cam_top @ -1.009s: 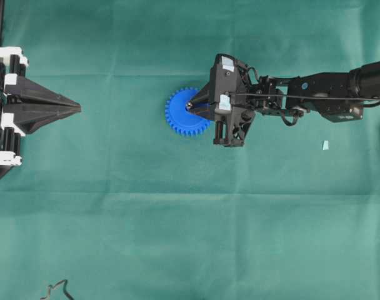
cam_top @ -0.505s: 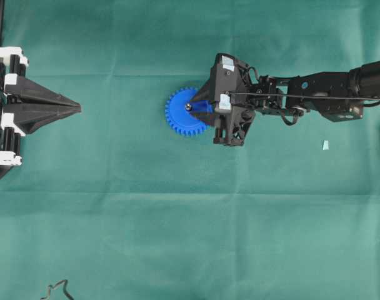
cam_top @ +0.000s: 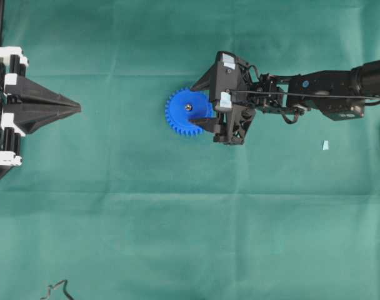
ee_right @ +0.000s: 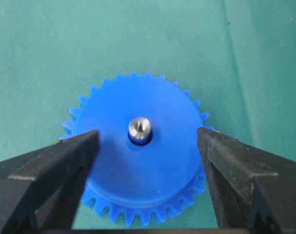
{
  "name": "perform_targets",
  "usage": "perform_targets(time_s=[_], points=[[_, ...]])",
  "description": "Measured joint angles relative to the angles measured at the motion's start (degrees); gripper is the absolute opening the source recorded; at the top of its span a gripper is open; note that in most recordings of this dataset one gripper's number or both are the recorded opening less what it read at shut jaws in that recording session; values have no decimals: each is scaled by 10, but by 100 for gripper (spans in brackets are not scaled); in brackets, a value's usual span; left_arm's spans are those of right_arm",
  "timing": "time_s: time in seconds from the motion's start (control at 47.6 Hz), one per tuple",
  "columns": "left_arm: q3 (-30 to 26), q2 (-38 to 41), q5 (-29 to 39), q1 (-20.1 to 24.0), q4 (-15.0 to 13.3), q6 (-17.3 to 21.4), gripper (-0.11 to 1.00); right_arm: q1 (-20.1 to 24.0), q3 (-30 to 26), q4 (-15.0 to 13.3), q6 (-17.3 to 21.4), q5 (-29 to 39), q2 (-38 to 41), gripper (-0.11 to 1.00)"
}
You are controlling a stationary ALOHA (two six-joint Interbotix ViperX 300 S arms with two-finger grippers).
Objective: Insert the shaft into the center hole of the gear.
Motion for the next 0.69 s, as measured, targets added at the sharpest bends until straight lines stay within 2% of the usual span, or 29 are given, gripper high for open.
perform_targets(time_s=[0.231,0.505,0.694], points=[[-1,0,2,0,0,0,0,0,1,-5,-4,2,-62,88],[-1,0,2,0,0,0,0,1,1,-7,-2,9,-73,88],[-1,0,2,0,0,0,0,1,22,-7,-1,15,-133,88]])
